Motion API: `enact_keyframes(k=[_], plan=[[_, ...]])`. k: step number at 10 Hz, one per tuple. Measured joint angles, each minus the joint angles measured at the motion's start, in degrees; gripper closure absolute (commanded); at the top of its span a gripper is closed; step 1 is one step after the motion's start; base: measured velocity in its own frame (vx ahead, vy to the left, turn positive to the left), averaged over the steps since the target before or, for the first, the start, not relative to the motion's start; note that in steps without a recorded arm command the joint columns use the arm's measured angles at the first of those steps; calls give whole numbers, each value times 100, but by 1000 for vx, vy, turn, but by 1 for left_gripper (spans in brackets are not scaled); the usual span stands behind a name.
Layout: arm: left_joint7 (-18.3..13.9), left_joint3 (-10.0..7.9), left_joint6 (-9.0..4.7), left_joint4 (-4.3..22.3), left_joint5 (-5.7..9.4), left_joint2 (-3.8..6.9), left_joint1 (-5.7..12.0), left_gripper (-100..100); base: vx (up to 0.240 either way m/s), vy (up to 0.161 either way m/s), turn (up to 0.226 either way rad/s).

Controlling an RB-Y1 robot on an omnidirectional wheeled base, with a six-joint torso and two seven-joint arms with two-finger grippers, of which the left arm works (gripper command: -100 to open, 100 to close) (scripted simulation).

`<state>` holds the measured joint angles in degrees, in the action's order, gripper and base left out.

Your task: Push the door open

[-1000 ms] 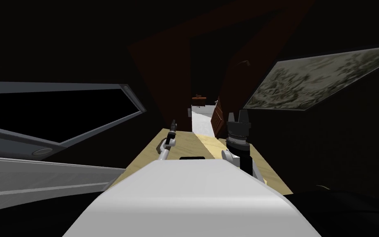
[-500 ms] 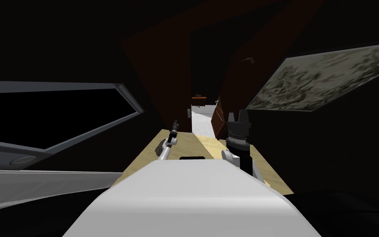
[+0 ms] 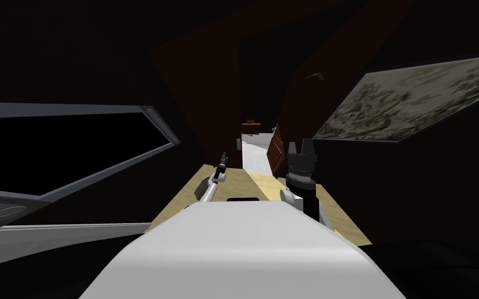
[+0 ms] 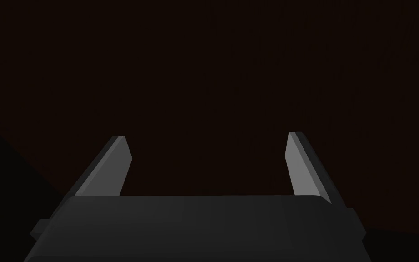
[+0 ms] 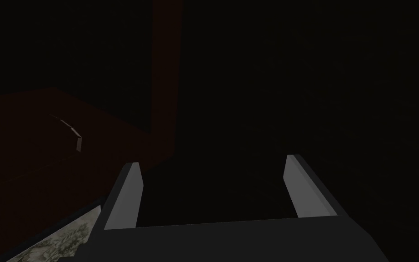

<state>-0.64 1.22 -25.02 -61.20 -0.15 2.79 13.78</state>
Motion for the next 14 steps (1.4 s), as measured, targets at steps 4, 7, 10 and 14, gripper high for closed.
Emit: enact_keyframes(k=[4,7,10,14], plan=[[25,13,-36,624,14,-108,383,-100,95,10,-13],[42,22,-55,1038,23,-202,626,-100,99,12,-11],[42,39,-82,1409,33,-277,835,-100,88,8,-10],[47,55,-119,1870,46,-391,1103,-100,82,10,-9]])
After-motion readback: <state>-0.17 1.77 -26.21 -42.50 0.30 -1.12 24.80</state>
